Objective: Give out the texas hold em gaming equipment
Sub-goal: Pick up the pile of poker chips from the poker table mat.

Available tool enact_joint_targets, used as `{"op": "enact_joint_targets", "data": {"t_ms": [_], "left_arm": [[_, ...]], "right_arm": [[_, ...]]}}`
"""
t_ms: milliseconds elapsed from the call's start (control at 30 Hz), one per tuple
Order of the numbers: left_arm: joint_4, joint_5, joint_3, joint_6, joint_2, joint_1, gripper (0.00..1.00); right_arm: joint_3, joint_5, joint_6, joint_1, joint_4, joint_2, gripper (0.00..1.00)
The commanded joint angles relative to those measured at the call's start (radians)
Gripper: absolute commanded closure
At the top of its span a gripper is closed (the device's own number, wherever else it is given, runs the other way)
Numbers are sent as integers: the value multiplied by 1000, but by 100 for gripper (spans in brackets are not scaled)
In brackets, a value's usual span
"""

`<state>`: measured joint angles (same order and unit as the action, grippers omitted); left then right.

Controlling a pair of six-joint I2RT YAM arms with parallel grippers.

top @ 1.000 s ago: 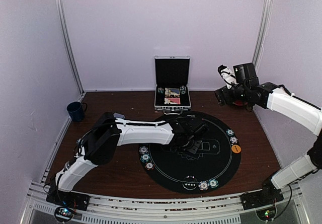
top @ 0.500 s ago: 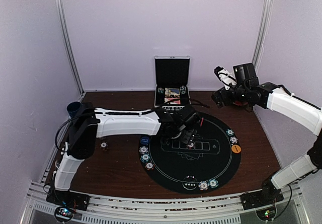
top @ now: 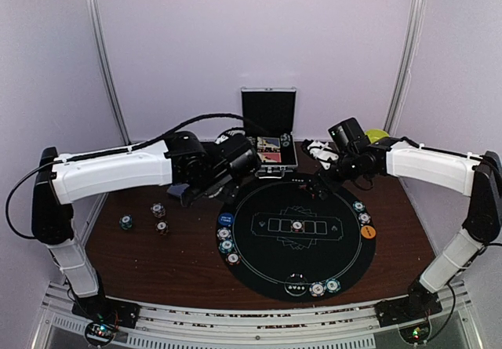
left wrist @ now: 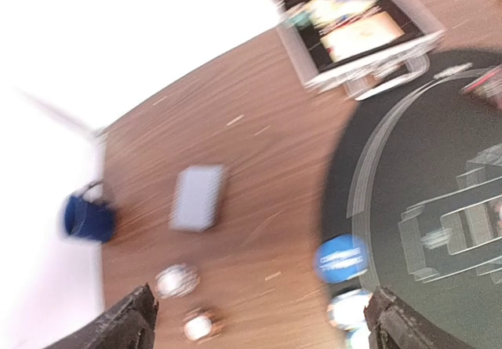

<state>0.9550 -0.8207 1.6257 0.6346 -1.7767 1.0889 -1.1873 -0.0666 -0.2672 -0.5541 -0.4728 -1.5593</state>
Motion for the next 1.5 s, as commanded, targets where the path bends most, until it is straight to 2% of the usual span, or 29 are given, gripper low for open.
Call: {"op": "enact_joint_targets", "data": {"t_ms": [0, 133, 267, 367, 433, 533, 633, 867, 1000, 1100, 1267, 1467], "left_arm": [[354, -223, -65, 223, -10, -26, 4], [336, -210, -136, 202, 16, -57, 2], [156, -85, -235, -12, 83, -89, 2], [-100, 78, -379, -275, 223, -119, 2], [-214, 150, -449, -358, 305, -142, 2], [-228, 359, -483, -354, 356, -249, 2], [-295, 527, -552, -414, 365, -302, 2], [-358, 691, -606, -470, 336, -378, 2], [-389, 989, -629, -538, 323, -470, 2], [-382, 962, -609, -531, 335, -475, 2], [-407, 919, -628, -491, 452, -476, 2], [-519, 827, -709, -367, 707, -478, 2]], "right_arm": [[-28, 4, -19, -22, -22, -8, 0], [-19, -22, -39, -47, -41, -31, 0], [-26, -8, -62, -95, -61, -85, 0], [-50, -22, -82, -127, -110, -136, 0], [-58, -38, -95, -145, -137, -166, 0], [-70, -44, -108, -157, -179, -206, 0], [-82, -42, -114, -161, -202, -246, 0], [-113, -39, -125, -174, -234, -314, 1], [-140, -32, -124, -182, -249, -350, 3], [-160, -28, -118, -187, -261, -372, 5], [-167, -25, -106, -190, -258, -397, 9], [-176, -45, -103, -191, -271, -427, 19]]}}
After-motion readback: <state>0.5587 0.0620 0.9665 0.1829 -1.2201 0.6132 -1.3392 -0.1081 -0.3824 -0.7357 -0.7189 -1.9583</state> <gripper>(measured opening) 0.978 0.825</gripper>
